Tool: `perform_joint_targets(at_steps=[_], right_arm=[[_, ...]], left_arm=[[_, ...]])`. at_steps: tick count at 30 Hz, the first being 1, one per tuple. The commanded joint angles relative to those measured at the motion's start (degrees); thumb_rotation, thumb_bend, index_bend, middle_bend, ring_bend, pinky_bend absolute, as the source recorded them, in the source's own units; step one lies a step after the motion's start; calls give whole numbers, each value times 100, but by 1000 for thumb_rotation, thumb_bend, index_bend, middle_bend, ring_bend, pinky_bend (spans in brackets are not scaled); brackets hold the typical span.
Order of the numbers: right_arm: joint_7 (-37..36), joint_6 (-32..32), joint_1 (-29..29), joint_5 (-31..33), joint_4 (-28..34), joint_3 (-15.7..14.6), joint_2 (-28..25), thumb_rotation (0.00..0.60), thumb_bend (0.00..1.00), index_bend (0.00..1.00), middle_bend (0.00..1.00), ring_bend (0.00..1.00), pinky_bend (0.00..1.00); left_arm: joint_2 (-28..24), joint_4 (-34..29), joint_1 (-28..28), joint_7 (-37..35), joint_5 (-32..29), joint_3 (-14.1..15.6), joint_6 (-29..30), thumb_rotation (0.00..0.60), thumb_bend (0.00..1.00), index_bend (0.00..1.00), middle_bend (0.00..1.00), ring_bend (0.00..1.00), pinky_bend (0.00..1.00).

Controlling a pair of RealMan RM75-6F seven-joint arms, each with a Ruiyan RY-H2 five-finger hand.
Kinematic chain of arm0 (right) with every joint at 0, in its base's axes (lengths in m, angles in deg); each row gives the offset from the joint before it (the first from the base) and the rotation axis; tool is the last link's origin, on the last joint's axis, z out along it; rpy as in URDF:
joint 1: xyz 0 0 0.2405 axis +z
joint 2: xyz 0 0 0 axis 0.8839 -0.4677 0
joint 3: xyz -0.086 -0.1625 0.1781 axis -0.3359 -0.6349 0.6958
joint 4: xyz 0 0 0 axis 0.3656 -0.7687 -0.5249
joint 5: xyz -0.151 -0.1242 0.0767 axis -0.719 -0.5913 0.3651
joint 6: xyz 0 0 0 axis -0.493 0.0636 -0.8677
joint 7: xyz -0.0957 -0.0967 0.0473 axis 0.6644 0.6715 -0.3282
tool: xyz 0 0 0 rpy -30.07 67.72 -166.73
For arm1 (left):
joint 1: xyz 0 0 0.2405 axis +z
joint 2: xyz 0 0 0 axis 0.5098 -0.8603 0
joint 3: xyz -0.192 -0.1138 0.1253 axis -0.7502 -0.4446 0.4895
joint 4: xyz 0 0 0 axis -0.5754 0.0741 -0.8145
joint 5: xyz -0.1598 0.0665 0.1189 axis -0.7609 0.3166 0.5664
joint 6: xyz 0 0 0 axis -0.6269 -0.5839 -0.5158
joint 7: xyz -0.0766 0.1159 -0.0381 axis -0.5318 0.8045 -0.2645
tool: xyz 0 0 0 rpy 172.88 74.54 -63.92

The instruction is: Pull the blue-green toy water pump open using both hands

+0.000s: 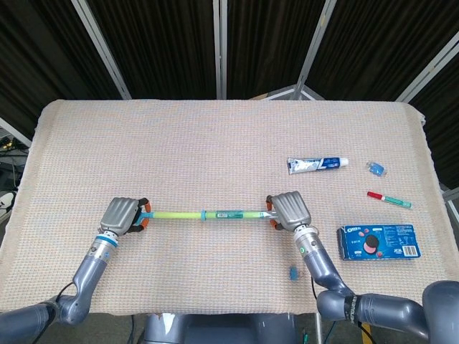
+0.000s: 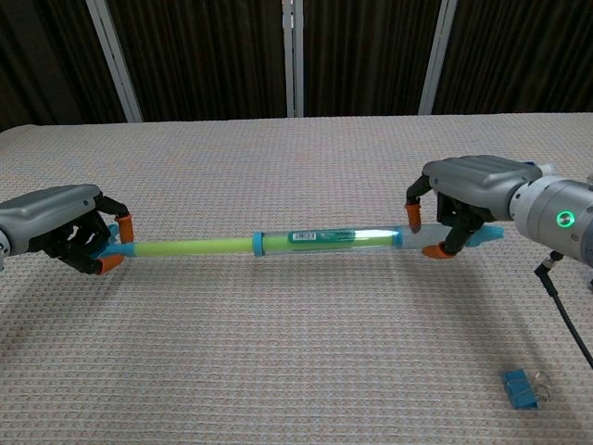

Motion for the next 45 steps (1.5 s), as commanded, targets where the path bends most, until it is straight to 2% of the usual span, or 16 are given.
perform_joint_targets(at_steps=[1,15,45], right_arm=[[-91,-53,-72,-55,40,3,-136,600,443,638,1000,1000,1000],[-392,-65,-245,-262,37,-3,-562,600,444,638,1000,1000,1000],[-537,-179,-472,-293,21,88,-964,600,442,639,1000,1000,1000]], left_arm=[[-53,44,43,-69,-44,2,-4,600,484,772,825,784,985],[-157,339,126,-338,-45,42,-77,600,493,772,825,784,985],[-118,865,215,-686,-25,11,-163,600,494,772,826,784,985]])
